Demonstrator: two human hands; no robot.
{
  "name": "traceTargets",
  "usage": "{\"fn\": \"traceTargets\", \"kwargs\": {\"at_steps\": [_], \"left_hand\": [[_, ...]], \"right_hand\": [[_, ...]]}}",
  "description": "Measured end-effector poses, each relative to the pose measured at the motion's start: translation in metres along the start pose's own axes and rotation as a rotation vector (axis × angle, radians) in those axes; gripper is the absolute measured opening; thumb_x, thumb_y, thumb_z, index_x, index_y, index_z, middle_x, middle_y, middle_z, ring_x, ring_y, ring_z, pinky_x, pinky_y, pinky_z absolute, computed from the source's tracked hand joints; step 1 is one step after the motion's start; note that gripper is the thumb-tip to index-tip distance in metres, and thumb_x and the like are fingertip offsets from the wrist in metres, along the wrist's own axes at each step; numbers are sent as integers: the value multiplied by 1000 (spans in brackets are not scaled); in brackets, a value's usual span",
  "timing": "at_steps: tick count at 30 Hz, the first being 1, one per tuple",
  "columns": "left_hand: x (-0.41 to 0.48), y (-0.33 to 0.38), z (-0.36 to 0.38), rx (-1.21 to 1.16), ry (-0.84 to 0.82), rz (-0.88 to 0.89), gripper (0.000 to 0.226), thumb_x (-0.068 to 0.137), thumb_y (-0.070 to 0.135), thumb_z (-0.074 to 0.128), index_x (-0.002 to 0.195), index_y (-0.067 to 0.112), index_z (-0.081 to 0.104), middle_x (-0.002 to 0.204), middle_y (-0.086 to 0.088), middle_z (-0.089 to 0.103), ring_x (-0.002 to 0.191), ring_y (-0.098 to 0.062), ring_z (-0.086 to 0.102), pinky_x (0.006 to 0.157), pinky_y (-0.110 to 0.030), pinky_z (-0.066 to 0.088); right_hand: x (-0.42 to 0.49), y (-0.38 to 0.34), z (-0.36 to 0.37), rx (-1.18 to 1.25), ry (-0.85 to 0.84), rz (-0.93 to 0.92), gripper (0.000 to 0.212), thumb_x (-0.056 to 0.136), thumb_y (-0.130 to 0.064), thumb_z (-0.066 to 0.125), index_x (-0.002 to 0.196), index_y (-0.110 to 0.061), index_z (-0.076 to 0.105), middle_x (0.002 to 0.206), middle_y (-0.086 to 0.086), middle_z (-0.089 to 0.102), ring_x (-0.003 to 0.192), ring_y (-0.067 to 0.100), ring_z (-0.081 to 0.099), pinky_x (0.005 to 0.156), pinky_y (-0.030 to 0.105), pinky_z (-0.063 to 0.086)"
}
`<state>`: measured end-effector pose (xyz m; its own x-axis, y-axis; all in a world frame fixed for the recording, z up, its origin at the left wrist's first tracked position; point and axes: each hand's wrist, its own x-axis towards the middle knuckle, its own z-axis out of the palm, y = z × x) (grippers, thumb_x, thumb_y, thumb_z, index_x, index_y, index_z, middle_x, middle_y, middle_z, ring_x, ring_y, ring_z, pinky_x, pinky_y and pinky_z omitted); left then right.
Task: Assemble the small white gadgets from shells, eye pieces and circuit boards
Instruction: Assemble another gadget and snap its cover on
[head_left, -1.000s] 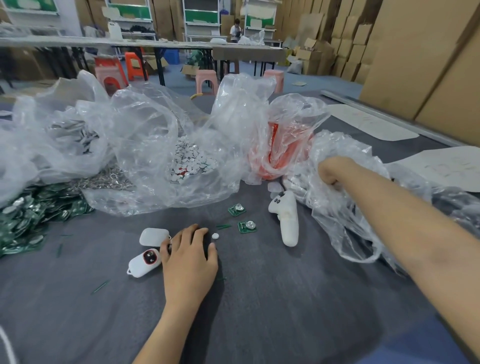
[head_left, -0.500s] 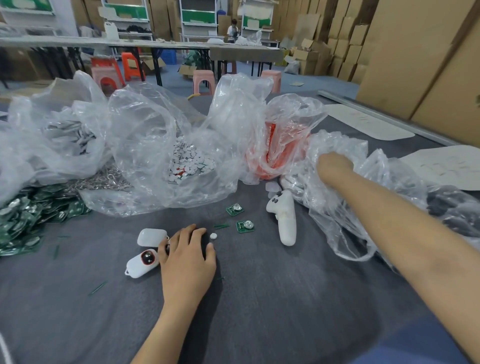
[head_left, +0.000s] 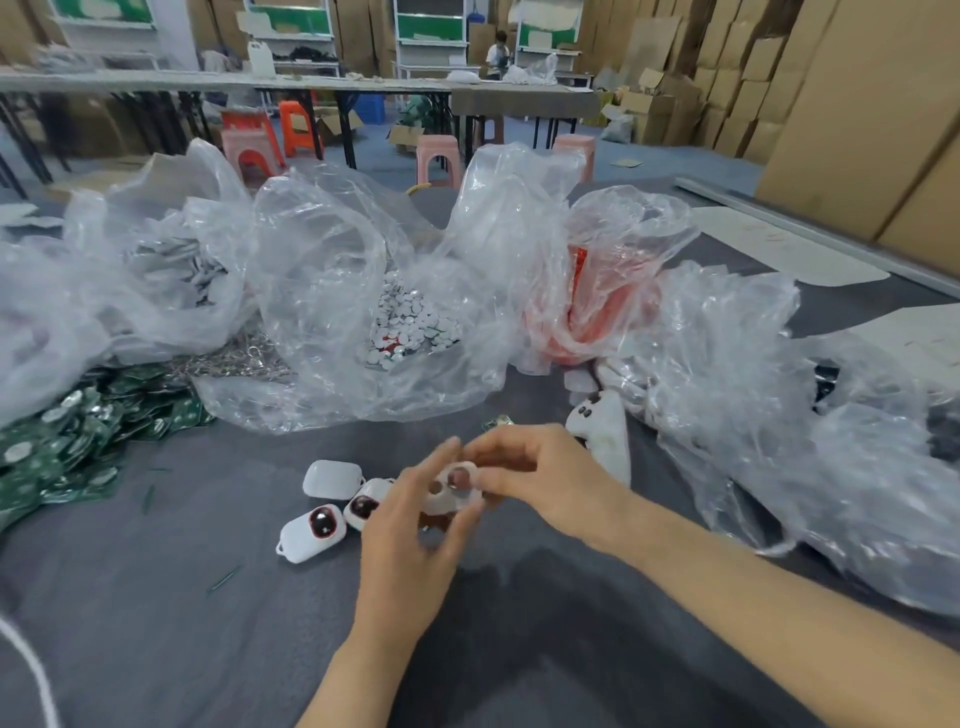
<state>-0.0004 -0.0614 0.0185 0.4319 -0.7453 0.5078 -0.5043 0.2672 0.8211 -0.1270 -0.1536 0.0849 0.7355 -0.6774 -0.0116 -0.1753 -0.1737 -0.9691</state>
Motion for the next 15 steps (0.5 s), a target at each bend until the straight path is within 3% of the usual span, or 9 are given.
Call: {"fn": "traceTargets", "kwargs": {"at_steps": [2,4,7,9,10,12,15], "left_hand": [[1,-1,0,-9,37,-66,33,88,24,65,104,53,59,86,15,69,62,-5,65,53,-13,48],[3,-3,0,-16,94,-142,35,90,9,61,88,44,64,71,9,66,46,-6,56,48,-10,42],[8,-8,1,-11,128,-229,35,90,3,60,82,37,63,66,8,64,44,-7,54,49,-11,41],[11,-11,2,-3,136,-255,33,89,3,60,83,35,63,67,10,65,49,-8,56,52,-9,40],[11,-12,2,-5,129,-266,30,89,2,60,84,32,64,69,12,65,52,-8,58,53,-8,40],[11,-14,3,2,96,-267,25,89,3,60,87,27,66,70,15,66,55,-7,58,54,-7,39],[9,-16,3,7,73,-269,25,90,4,60,87,28,65,67,14,64,47,-9,54,50,-11,40]], "right_hand": [[3,2,0,-3,-57,7,12,87,-6,67,94,-13,72,89,7,74,82,15,70,75,22,55],[18,-2,-15,-3,22,0,13,86,-6,67,84,-17,74,77,3,74,71,11,69,70,19,55],[66,-12,-64,-95,545,-52,19,91,-4,59,81,-16,71,70,-5,69,59,3,63,61,15,51],[101,-17,-106,-184,906,-18,27,91,3,46,90,-11,69,84,2,69,71,9,63,70,24,53],[116,-16,-121,-242,964,39,33,89,6,41,95,-9,69,95,6,69,83,15,65,80,28,53],[146,-3,-141,-361,855,187,36,87,11,39,102,-4,68,111,11,67,104,24,62,91,27,47],[166,20,-140,-557,655,386,24,90,3,46,107,-6,61,118,19,60,98,22,55,81,30,43]]}}
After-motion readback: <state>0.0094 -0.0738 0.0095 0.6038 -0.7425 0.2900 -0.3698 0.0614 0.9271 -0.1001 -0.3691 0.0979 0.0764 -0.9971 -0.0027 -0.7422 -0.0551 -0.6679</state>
